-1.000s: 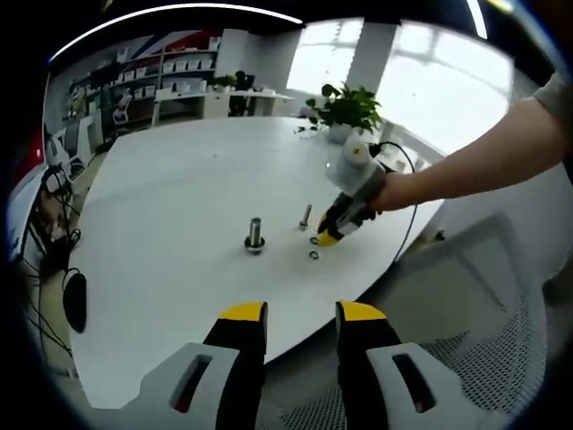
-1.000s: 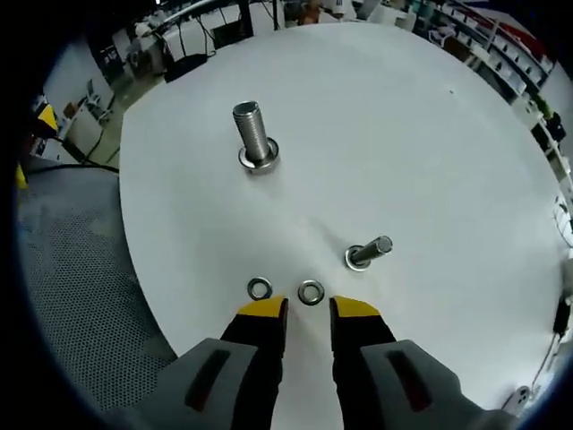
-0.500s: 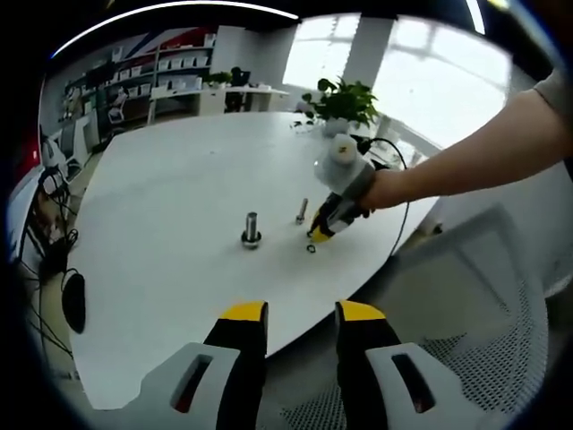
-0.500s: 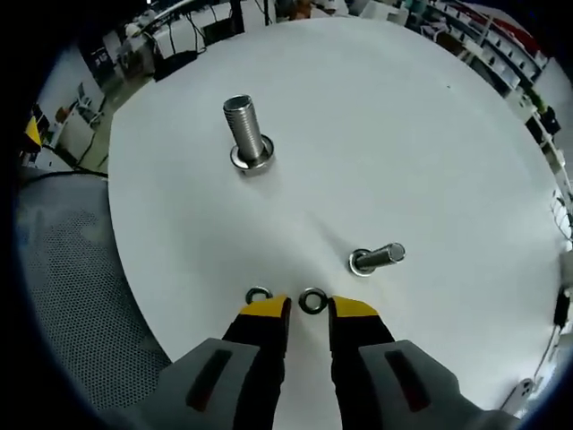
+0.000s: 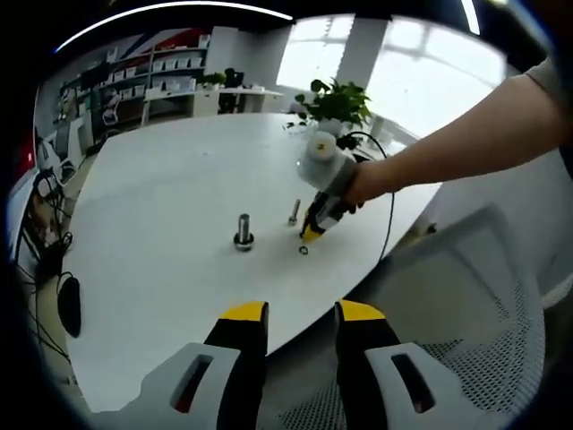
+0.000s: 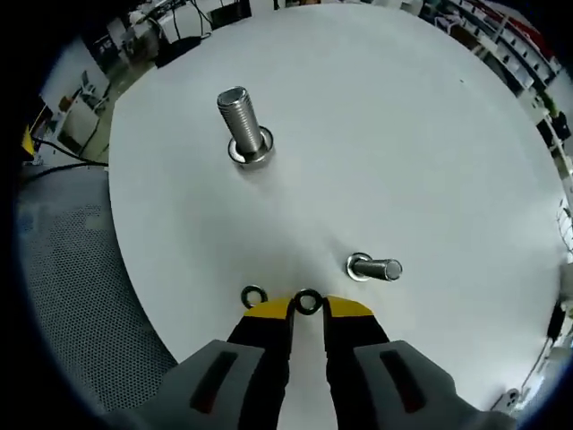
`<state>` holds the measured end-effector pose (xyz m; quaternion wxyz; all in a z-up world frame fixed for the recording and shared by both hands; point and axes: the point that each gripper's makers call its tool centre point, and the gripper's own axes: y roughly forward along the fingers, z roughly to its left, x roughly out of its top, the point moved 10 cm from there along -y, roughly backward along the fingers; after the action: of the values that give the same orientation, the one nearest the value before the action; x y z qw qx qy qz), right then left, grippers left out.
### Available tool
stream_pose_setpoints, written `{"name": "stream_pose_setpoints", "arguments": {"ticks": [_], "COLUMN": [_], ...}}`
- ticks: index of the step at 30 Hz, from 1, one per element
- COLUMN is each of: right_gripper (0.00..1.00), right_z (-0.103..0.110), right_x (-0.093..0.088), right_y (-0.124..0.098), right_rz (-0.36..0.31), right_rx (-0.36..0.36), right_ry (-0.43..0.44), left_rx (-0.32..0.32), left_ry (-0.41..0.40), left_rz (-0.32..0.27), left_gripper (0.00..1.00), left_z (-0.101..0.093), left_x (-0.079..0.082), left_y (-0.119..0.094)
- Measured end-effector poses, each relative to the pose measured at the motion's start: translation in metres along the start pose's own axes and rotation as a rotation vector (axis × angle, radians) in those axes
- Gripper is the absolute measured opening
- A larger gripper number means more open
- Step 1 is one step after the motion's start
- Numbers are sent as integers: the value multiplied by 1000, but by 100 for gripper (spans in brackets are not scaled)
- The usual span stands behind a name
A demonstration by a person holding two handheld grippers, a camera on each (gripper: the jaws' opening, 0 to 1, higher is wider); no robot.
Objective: Place the washer onto the threaded stud by aligning its center hole with the stud, sliding it down to the base, and recovering from edge contact or off-axis alignment until the washer reaches the visible bottom stop.
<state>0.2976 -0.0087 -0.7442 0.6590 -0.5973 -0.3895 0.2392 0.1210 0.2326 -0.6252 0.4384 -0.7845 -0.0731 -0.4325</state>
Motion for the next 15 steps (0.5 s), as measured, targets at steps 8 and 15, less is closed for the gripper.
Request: {"name": "stream_pose_setpoints", "arguments": {"ticks": [8,15], "right_gripper": [15,14], "right_z": [3,7], "right_x": [7,8], "right_y": [0,1], "right_rz": [85,97], "right_rx": [-21,-62], "right_ry": [50,21], "left_rx": [-6,-14], "left_ry": [6,4], "left_rz": [-5,-10], "left_gripper": [26,25], "left_z": [0,-1], "left_x": [2,2], "left_y": [0,0]}}
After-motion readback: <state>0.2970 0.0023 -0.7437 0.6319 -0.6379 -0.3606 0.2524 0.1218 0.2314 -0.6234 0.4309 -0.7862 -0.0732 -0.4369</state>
